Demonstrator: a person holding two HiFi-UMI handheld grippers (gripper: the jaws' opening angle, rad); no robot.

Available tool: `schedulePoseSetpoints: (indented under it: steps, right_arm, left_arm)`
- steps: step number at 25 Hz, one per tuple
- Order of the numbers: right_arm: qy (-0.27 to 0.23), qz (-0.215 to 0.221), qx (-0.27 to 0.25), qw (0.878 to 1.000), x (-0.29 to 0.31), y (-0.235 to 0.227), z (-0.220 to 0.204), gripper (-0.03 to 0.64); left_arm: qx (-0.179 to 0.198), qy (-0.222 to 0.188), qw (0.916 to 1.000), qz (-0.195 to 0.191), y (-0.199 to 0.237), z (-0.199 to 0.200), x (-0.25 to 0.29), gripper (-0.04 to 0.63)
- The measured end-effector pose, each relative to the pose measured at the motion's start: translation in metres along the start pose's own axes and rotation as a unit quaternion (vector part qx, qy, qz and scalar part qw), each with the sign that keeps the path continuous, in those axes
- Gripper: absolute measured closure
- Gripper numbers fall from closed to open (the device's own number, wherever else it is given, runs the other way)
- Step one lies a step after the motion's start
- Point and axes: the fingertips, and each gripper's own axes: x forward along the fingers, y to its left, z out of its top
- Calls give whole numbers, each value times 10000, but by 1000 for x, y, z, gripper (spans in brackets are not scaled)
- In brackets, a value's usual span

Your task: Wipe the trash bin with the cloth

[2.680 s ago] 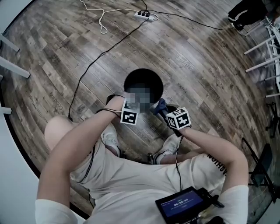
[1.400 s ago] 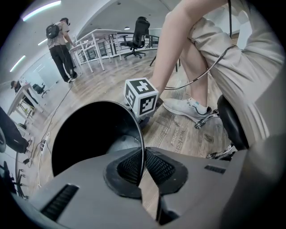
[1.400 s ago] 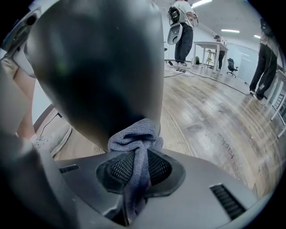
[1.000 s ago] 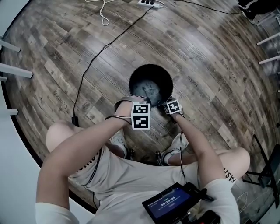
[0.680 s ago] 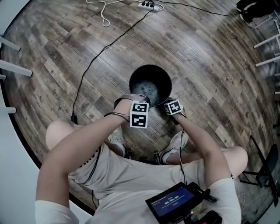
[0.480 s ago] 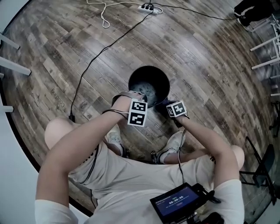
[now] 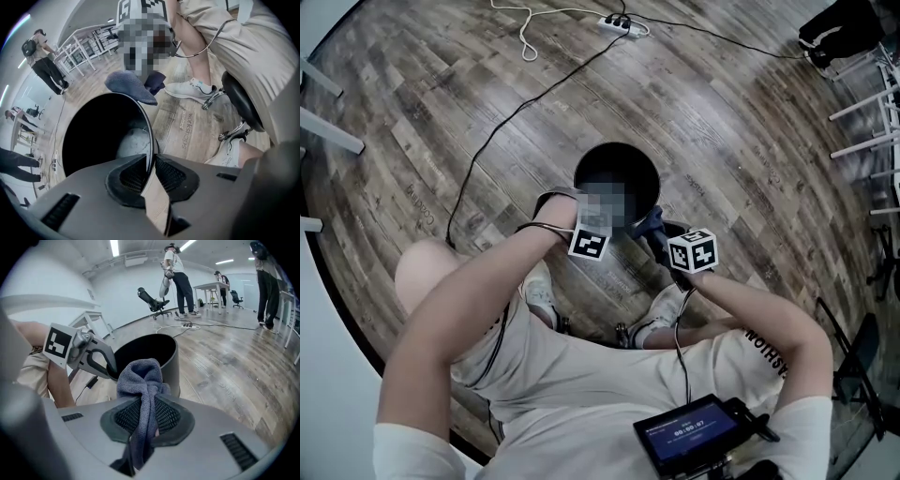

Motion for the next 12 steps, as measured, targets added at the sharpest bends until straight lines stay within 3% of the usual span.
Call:
schedulePoseSetpoints:
  steps: [3,7,12]
  right_arm:
    - [-21,36,-224,9997,4,10,8,557]
    - [19,-77,-149,9999,20,-3,1,557]
    - [151,-203,-504,9984,42,-19,-8,557]
  left_arm:
    - [85,25,10000,-33,-5,2,-4,532]
    - [261,-77,9995,-144,-12,12,0,558]
    - [181,-198,9988,-414,-16,17,0,571]
